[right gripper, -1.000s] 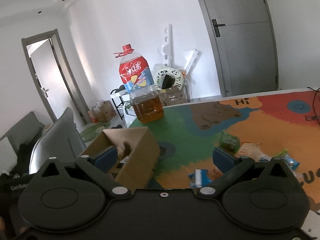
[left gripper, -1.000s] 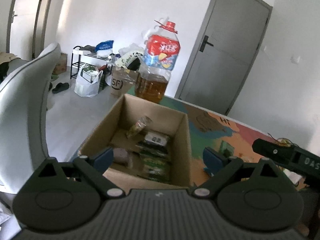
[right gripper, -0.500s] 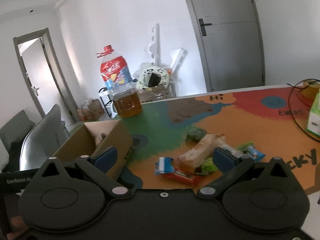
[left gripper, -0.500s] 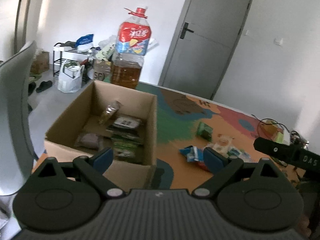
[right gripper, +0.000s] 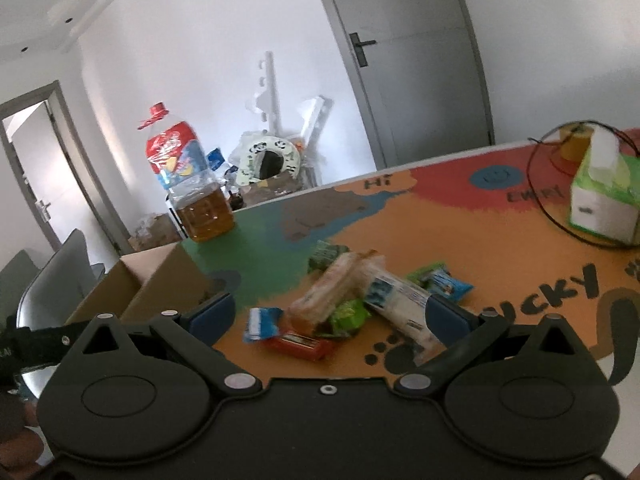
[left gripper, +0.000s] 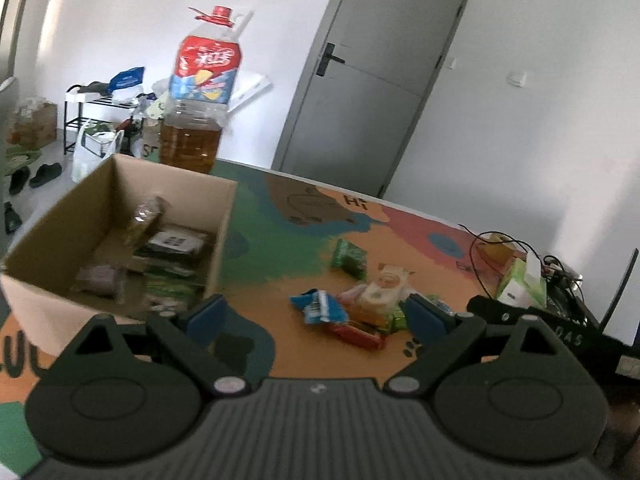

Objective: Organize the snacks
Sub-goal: 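Reach the left gripper to a blue wrapped snack while the right gripper grasps the white RUNFU cake pack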

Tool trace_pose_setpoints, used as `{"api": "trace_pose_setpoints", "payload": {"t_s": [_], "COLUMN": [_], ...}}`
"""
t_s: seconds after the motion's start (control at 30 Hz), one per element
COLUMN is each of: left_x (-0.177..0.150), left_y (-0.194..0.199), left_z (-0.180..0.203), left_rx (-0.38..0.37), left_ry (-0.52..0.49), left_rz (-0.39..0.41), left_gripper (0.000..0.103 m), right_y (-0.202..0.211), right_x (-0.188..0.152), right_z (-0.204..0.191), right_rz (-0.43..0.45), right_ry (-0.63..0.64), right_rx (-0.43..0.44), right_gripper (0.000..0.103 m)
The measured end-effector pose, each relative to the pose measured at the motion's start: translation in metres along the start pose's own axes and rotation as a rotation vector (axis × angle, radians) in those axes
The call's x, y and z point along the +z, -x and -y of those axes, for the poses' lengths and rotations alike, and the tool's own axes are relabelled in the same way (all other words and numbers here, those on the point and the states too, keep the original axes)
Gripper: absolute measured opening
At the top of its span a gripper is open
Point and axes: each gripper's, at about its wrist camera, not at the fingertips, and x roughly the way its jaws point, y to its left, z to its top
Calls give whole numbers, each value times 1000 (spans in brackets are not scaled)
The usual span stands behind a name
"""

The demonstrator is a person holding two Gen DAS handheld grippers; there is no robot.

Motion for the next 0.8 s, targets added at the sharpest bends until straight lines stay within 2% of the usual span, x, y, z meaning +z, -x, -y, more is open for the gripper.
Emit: {"api": "trace_pose_setpoints", "payload": {"t_s": [0.23, 0.37, 0.4, 0.5, 0.67, 0.8], "left_x": [-3, -5, -5, -6, -9, -9], "left_y": [-27, -46, -51, -69, -96, -112], "left_z": [18, 26, 26, 26, 22, 18], "left_rx": [-7, -3, 1, 2, 31, 52], "left_ry": [-23, -31, -30, -15, -8, -3], "left_rz": [-16, -23, -31, -59, -97, -119], "left_gripper": [92, 89, 85, 73, 63, 60], "right_y": [-10, -15, -17, -25, -42, -54], "right_x": [-4, -3, -3, -1, 3, 4], "right_z": [26, 32, 33, 35, 38, 44], "right_rz": [11, 24, 29, 28, 12, -5], "right_ry": [-34, -17, -8, 7, 41, 35], "right_rx": [-26, -39, -38, -30, -21, -12], "right_gripper": [103, 102, 101, 91, 81, 70]}}
